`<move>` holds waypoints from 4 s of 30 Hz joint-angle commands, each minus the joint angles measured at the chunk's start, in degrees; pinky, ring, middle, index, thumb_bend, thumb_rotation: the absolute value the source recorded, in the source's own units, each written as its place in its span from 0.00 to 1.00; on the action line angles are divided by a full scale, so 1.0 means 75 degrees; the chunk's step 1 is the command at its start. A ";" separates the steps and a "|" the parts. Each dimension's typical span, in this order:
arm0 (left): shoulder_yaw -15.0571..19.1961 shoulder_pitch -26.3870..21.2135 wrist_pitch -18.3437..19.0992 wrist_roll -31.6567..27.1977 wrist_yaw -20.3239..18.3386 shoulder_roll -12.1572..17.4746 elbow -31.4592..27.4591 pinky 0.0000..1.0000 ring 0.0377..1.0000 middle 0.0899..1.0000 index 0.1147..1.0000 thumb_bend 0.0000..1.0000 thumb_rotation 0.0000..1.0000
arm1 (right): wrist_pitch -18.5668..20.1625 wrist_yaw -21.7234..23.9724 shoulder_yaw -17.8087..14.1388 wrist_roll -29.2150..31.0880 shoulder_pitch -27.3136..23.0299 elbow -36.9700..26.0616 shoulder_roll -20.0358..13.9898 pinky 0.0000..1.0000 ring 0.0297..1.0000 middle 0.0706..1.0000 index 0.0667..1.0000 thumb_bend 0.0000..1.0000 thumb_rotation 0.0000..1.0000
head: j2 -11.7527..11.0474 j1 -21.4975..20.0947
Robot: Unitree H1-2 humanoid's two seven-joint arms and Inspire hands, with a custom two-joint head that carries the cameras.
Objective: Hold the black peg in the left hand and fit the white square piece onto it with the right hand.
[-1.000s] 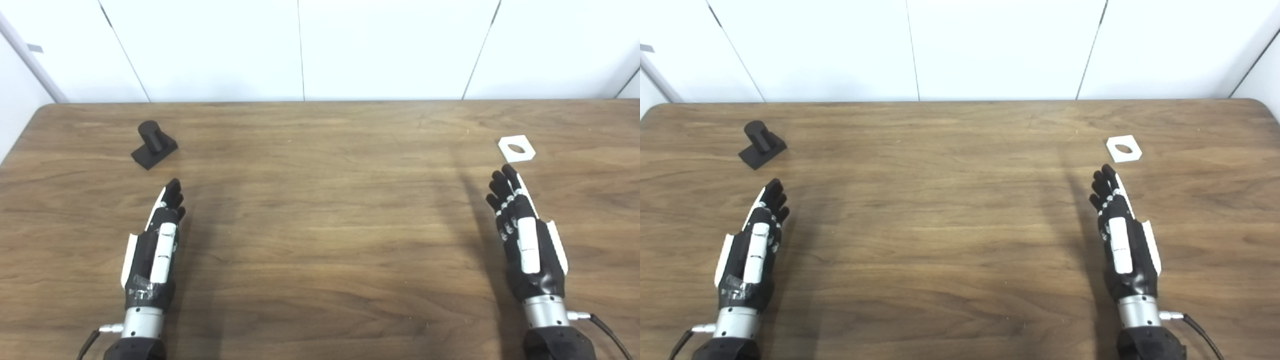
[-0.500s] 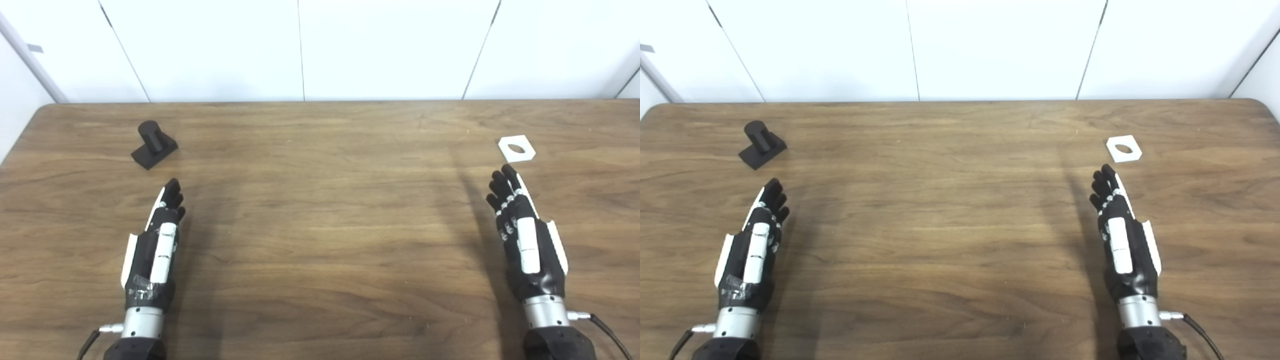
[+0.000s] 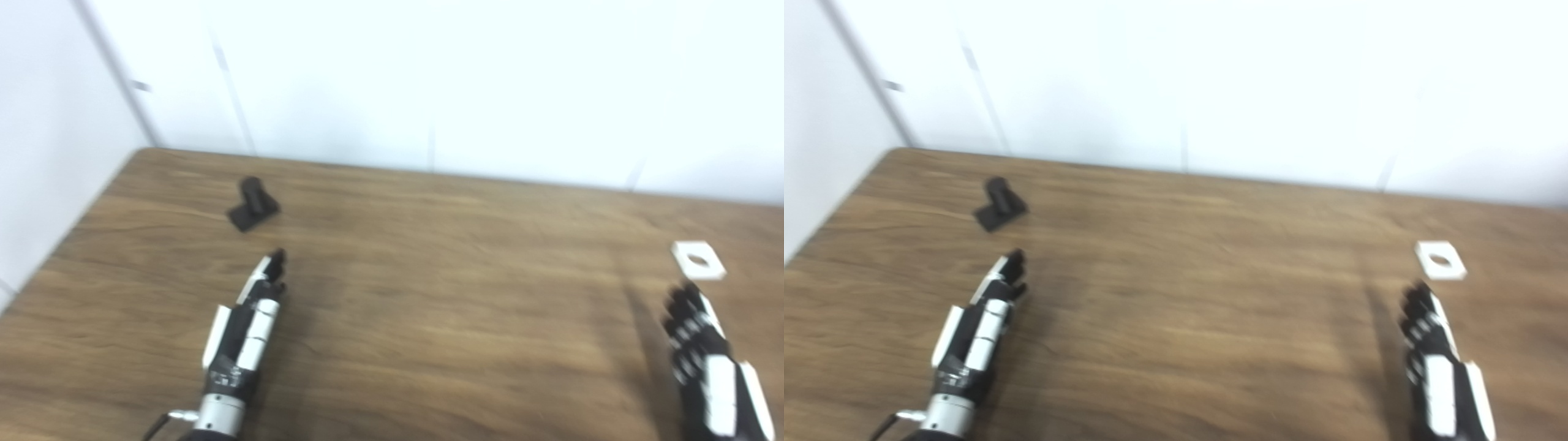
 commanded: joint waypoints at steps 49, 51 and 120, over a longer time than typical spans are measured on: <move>0.0519 -0.1528 0.2785 0.3590 0.0959 0.0781 -0.1796 0.96 0.93 0.88 0.85 0.81 0.41 | -0.0157 0.0319 -0.0210 0.0136 0.0413 0.0480 -0.0150 0.90 0.92 0.93 0.93 0.74 0.91 | -0.0204 -0.0061; 0.0547 -0.1640 0.2917 0.3714 0.0954 0.0892 -0.1673 0.97 0.94 0.90 0.85 0.82 0.43 | -0.0145 0.0339 -0.0210 0.0178 0.0411 0.0493 -0.0154 0.91 0.93 0.93 0.92 0.74 0.90 | -0.0204 -0.0061; -0.1299 -0.5250 0.3621 0.5021 0.1377 0.3154 0.4728 1.00 0.95 0.89 0.73 0.86 0.34 | -0.0258 0.0325 -0.0065 0.0133 0.0488 0.0296 -0.0012 0.95 0.96 0.95 0.94 0.64 0.90 | -0.0140 -0.0265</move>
